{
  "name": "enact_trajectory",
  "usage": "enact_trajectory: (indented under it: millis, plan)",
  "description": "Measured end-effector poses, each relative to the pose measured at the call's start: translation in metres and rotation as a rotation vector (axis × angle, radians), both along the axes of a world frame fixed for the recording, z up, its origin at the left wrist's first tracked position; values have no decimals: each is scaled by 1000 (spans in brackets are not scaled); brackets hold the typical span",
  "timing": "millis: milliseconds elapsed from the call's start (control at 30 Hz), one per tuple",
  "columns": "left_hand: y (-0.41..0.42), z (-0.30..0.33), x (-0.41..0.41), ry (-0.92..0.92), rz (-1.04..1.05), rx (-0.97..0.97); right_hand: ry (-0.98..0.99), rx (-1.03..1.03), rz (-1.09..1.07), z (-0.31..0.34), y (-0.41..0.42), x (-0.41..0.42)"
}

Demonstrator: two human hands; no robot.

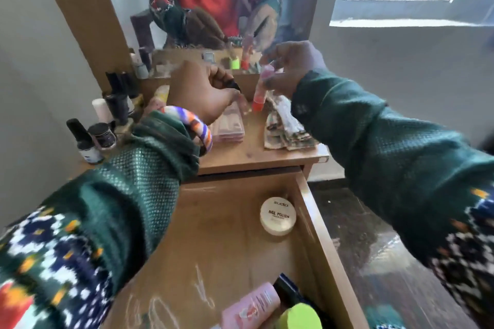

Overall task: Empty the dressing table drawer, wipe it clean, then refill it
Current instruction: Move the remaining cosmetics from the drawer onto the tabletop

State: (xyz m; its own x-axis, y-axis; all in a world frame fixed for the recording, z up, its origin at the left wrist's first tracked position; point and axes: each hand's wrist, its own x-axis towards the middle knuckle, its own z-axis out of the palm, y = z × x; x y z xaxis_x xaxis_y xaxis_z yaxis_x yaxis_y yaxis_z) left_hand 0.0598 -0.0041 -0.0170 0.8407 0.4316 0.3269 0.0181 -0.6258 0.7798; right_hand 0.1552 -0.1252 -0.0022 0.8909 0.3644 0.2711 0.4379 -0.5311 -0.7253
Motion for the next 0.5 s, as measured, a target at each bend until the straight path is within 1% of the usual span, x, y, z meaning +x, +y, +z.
enact_trajectory:
  millis: [67, 167, 267, 500]
  plan:
    - [6, 0, 22, 25, 11, 91, -90, -76, -13, 0, 11, 10]
    - [12, -5, 46, 33, 21, 213, -115, -119, -18, -3, 20, 22]
    - [14, -8, 64, 54, 44, 236, -117, -159, 8, -9, 23, 32]
    - [20, -14, 84, 134, 102, 317, -112, -142, 3, -17, 28, 37]
